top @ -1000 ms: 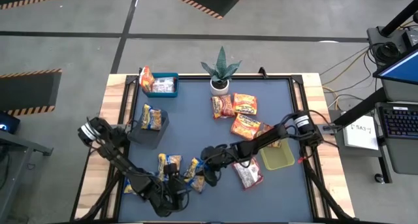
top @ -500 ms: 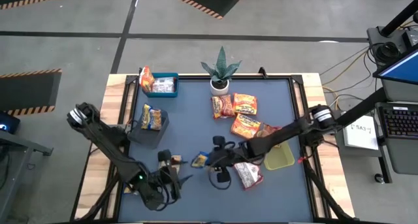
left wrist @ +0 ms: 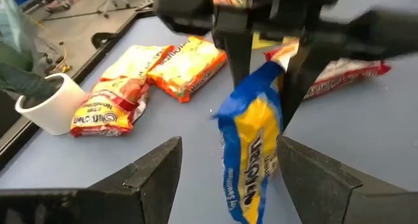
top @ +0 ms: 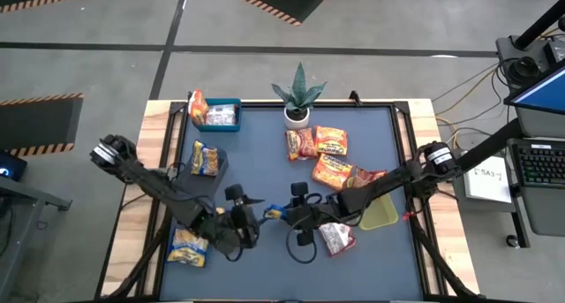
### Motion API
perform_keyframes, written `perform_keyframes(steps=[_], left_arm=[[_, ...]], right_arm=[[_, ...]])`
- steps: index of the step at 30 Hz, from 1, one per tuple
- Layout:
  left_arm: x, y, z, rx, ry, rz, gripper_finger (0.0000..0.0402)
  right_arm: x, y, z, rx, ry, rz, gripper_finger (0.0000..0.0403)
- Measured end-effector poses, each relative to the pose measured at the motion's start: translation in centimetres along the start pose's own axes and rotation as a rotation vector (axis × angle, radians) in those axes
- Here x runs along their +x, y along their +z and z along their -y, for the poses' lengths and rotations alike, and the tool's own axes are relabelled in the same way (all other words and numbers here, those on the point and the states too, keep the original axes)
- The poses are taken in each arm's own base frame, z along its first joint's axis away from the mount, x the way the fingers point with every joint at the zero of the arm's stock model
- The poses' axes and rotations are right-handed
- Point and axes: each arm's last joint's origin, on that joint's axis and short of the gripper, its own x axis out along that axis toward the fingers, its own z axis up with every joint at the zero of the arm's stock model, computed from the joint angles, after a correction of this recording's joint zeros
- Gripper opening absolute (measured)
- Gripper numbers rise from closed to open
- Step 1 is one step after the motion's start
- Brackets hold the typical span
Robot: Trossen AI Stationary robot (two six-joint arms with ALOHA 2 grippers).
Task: Sort Maruchan noodles
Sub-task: Put the blue noodle pack into the black bin
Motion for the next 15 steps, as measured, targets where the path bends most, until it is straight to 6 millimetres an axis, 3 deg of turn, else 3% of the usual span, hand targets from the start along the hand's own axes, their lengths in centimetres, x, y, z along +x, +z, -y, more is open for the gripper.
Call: perform_keyframes(steps=[9,15], left_arm=[[2.7,-3.1,-2.2,-0.158,-0.151,0.130,0.0233],[3.1,-4.7,-3.6,-0.242,-0.243,0.249,0.0232]], right_arm=[[0.0,-0.1,0.0,-0.014,0.000,-0.001,0.0129],[0.0,-0.1,0.1,-0.011,-0.002,0.006,0.0129]])
